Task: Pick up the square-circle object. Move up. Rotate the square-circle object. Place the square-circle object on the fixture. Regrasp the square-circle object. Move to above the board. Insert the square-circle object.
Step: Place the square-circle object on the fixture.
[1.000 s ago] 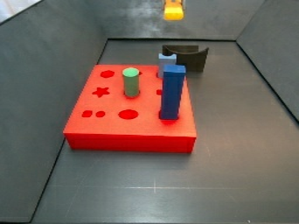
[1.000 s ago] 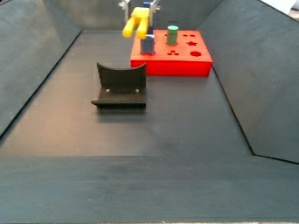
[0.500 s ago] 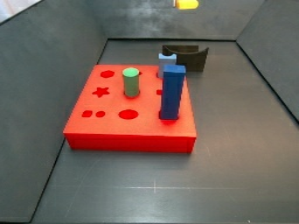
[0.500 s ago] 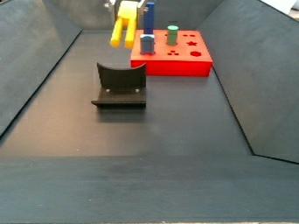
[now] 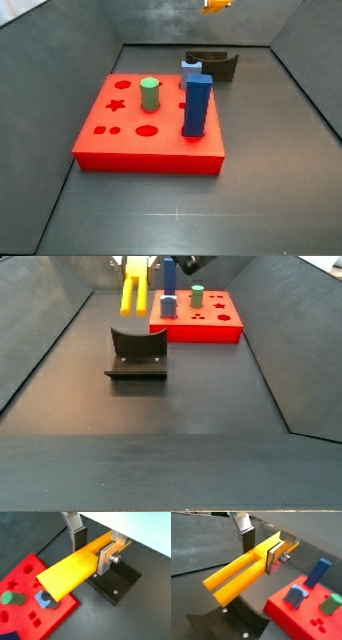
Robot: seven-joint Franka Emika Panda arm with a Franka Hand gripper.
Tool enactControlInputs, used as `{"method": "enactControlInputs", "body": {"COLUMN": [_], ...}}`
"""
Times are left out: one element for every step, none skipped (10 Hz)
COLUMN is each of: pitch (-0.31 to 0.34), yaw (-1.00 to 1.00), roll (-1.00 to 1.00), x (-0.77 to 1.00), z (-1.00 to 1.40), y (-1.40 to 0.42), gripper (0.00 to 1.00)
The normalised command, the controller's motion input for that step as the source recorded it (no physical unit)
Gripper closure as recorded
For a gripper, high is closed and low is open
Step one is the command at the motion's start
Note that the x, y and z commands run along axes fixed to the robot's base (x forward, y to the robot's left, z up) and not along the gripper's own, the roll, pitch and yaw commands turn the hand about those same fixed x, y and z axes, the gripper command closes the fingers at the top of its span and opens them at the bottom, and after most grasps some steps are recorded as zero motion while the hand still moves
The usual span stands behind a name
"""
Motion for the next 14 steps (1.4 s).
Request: {"method": "enactControlInputs", "body": {"pitch": [0.13, 0.109, 0.093, 0.075, 0.169, 0.152, 0.2, 0.204, 0.19, 0.151, 0.123, 0.087, 0.051, 0.01], "yaw": [-0.11, -0.12, -0.12, -0.12, 0.0, -0.01, -0.06, -0.09, -0.11, -0.15, -0.18, -0.19, -0.18, -0.17], "roll": [-0.8, -0.57, -0.35, -0.23, -1.0, -1.0, -1.0, -0.85, -0.75, -0.54, -0.38, -0.2, -0.16, -0.16], "x": [0.05, 0.08, 0.09, 0.08, 0.13, 0.13, 0.14, 0.16, 0.16, 0.17, 0.18, 0.19, 0.17, 0.13], "z": [-0.01, -0.02, -0.02, -0.01, -1.0, -1.0, -1.0, -1.0, -1.0, -1.0, -1.0, -1.0, -0.9, -0.63], "y": [0.04, 0.05, 0.05, 0.04, 0.13, 0.14, 0.14, 0.14, 0.14, 0.14, 0.14, 0.13, 0.12, 0.1], "gripper": [1.0, 1.0, 1.0, 1.0, 1.0, 1.0, 1.0, 1.0, 1.0, 1.0, 1.0, 1.0, 1.0, 1.0]}}
